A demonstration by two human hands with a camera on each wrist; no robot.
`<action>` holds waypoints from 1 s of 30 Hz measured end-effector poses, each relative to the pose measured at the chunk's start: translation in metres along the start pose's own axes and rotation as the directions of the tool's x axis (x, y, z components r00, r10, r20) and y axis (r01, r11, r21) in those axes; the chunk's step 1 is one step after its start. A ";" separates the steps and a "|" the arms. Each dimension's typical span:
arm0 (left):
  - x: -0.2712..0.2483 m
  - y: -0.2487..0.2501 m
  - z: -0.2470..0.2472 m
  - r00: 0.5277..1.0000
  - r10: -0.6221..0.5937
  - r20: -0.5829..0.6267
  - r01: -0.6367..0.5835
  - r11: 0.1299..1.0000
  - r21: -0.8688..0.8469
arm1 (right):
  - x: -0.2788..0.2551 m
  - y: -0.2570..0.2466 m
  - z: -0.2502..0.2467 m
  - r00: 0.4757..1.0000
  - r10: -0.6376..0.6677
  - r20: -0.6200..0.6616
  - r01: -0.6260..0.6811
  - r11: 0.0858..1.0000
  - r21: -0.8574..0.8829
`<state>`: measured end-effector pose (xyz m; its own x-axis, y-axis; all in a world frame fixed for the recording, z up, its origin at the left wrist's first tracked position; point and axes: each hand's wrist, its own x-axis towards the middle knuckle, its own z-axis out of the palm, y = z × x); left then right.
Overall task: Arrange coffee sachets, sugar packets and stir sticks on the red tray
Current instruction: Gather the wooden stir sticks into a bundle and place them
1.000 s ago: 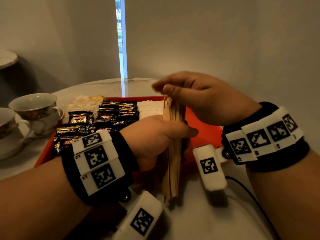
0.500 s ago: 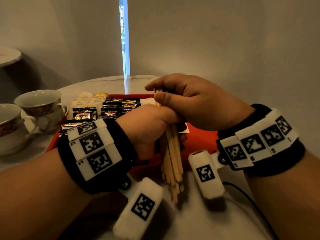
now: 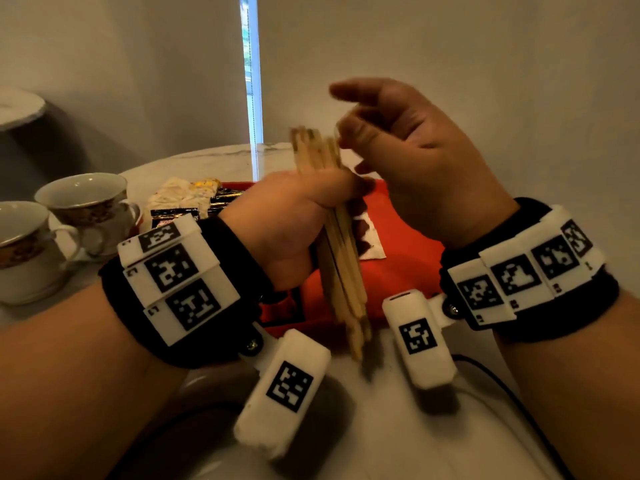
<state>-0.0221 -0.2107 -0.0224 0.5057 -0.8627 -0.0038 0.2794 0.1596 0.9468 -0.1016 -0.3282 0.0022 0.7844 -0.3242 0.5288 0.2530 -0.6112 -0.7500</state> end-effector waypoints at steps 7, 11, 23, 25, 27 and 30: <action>0.007 0.026 -0.015 0.905 0.338 -0.260 -0.396 0.892 -0.220 | -0.007 -0.004 0.005 0.858 0.302 0.416 -0.359 0.931 0.065; 0.006 0.019 -0.014 0.873 0.395 -0.288 -0.417 0.909 -0.017 | -0.010 -0.005 0.016 0.852 0.320 0.415 -0.312 0.946 -0.089; -0.005 0.028 -0.026 0.845 0.419 0.332 -0.409 0.907 -0.103 | -0.008 0.007 0.006 0.651 0.197 0.733 -0.517 0.822 0.239; -0.004 0.025 -0.026 0.840 0.415 0.350 -0.410 0.907 -0.092 | -0.008 0.009 0.005 0.591 0.164 0.790 -0.543 0.805 0.239; -0.005 0.025 -0.024 0.851 0.416 0.322 -0.414 0.907 -0.077 | -0.007 0.011 0.004 0.598 0.191 0.778 -0.549 0.805 0.224; -0.005 0.026 -0.022 0.882 0.425 0.204 -0.416 0.905 -0.084 | -0.005 0.012 0.004 0.704 0.235 0.670 -0.510 0.824 0.247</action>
<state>0.0006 -0.1921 -0.0049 0.3983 -0.7910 0.4644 0.1111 0.5441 0.8316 -0.1006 -0.3310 -0.0111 0.9913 0.1111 -0.0701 -0.0517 -0.1599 -0.9858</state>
